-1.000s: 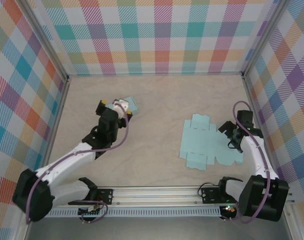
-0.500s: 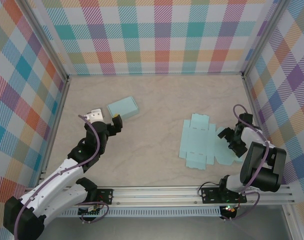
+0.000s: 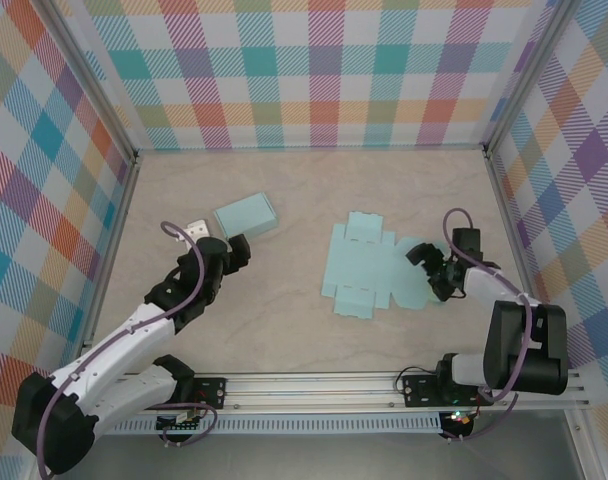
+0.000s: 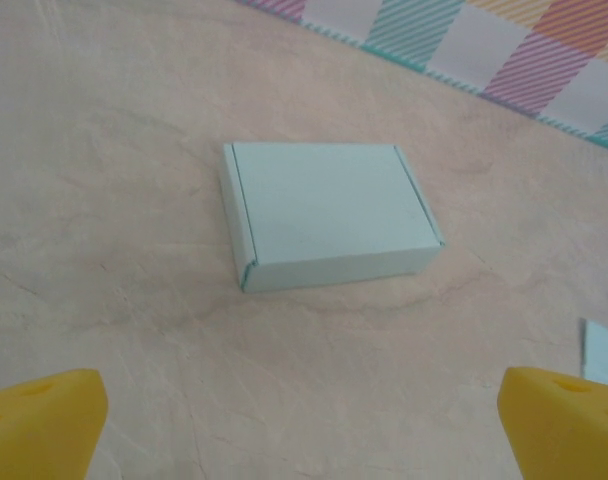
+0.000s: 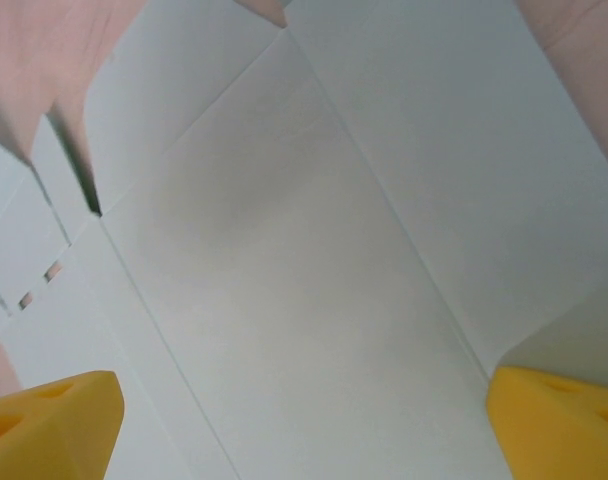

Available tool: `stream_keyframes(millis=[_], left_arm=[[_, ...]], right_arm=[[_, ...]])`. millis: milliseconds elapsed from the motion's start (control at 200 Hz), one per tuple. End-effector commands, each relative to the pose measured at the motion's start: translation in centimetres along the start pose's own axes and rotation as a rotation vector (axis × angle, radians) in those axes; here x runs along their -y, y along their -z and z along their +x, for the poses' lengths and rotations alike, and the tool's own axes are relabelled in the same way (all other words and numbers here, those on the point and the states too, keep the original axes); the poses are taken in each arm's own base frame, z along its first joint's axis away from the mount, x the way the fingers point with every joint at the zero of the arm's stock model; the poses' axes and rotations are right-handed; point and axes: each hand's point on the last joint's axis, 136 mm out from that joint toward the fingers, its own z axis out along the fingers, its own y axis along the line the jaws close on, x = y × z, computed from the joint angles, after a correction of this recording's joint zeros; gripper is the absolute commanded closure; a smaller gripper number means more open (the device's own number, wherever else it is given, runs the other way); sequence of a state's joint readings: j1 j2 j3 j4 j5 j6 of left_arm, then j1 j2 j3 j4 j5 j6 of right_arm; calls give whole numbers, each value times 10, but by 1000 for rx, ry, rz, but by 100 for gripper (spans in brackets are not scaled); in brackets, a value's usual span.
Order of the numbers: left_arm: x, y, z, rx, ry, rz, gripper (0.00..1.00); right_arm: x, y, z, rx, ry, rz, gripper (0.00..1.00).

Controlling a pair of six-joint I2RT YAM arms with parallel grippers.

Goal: Fold the paper box

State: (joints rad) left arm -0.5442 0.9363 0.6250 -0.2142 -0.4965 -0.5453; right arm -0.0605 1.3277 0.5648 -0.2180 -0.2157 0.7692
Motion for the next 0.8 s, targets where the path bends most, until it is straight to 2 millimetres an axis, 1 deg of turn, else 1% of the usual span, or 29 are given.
stream_keyframes(millis=[0, 85, 180, 230, 295, 375, 475, 495, 515, 545, 635, 709, 794], left_arm=[[7, -2, 10, -83, 83, 23, 0], [13, -6, 24, -135, 127, 54, 0], [17, -10, 40, -197, 169, 81, 4], [16, -11, 51, -243, 182, 77, 8], [17, -10, 67, -311, 194, 87, 10], [18, -6, 88, -387, 244, 106, 11], [19, 4, 115, -464, 316, 116, 12], [20, 6, 119, -473, 327, 117, 12], [15, 9, 128, -499, 324, 94, 12], [13, 14, 135, -514, 332, 82, 12], [9, 26, 148, -526, 366, 59, 13], [11, 34, 152, -515, 394, 75, 15], [13, 39, 155, -505, 405, 81, 18]], right_arm=[[12, -13, 65, -198, -95, 33, 5], [6, -16, 86, -230, -69, 42, 5], [2, -17, 107, -252, -48, 50, 5], [0, -15, 115, -258, -34, 51, 4], [-5, -10, 120, -255, -6, 41, 2], [-11, -1, 116, -228, 40, 30, 2], [-21, 14, 103, -166, 112, 28, 2], [-24, 17, 101, -155, 129, 26, 0], [-27, 21, 99, -143, 146, 24, 0], [-30, 25, 95, -128, 168, 27, 0], [-42, 39, 86, -86, 240, 23, 0], [-53, 46, 81, -66, 306, 23, 0], [-65, 50, 78, -48, 377, 25, 0]])
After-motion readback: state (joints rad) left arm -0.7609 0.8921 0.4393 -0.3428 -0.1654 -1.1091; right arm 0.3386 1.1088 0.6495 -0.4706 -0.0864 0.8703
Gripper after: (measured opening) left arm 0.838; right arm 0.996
